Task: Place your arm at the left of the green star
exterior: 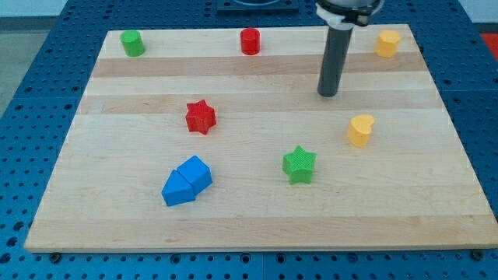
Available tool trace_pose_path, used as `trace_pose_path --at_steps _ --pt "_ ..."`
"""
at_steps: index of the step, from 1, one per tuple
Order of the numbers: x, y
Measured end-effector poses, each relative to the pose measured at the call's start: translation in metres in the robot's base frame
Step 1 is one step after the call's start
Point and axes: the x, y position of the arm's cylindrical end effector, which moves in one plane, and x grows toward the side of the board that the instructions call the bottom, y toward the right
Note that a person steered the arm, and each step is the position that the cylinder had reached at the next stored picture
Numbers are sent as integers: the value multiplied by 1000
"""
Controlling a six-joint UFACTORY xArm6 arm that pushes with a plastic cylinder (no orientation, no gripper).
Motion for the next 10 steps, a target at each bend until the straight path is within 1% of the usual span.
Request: trace_pose_path --at_steps 2,6,10 --pt "23 -50" --pt "86 -74" --pt "157 -118"
